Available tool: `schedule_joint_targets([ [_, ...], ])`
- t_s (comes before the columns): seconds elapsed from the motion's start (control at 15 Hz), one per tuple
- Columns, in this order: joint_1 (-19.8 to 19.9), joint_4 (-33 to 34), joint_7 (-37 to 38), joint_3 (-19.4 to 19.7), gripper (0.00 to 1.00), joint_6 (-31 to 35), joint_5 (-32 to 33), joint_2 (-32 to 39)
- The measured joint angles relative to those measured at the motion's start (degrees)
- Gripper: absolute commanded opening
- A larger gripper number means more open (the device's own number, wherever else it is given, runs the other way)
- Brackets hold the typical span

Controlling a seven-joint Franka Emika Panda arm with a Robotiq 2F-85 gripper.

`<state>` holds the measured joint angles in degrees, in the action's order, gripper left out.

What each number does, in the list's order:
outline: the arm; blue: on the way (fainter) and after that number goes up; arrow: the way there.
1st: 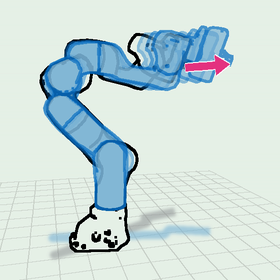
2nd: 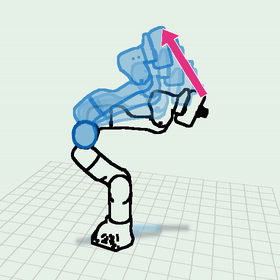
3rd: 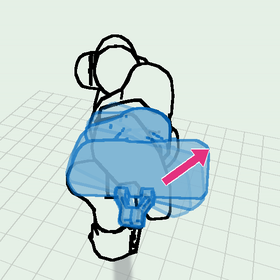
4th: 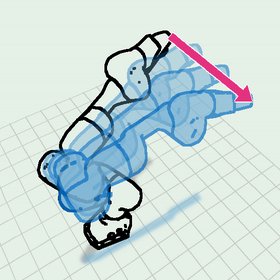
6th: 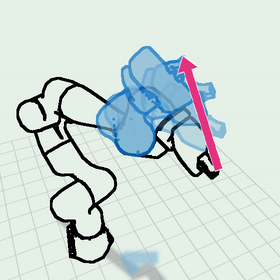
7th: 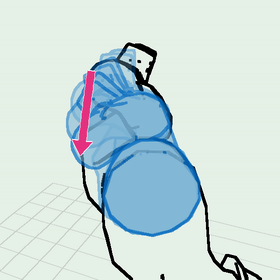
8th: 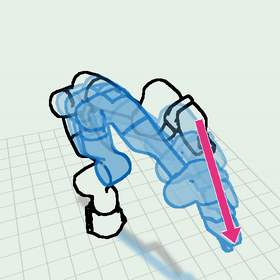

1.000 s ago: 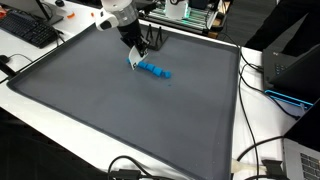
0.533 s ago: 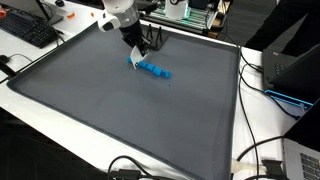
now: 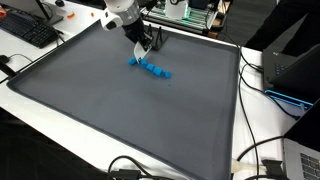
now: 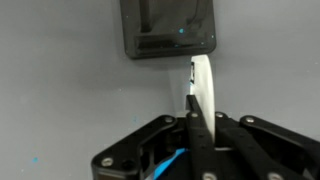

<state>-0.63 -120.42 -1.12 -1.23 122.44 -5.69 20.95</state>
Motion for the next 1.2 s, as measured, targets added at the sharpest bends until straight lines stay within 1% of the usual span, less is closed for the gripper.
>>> schedule_joint_targets([
  [0.53, 0.00, 0.00, 0.03, -0.21, 0.01, -0.13, -1.14, -0.25],
  [0.8, 0.16, 0.00, 1.40, 0.02, 0.01, -0.11, -2.07, -2.13],
  [1.0, 0.60, -0.51, 4.50, 0.39, 0.01, -0.11, -4.30, -4.66],
  [1.2, 0.84, -2.20, 9.54, 0.90, 0.01, -0.11, -7.72, -7.38],
])
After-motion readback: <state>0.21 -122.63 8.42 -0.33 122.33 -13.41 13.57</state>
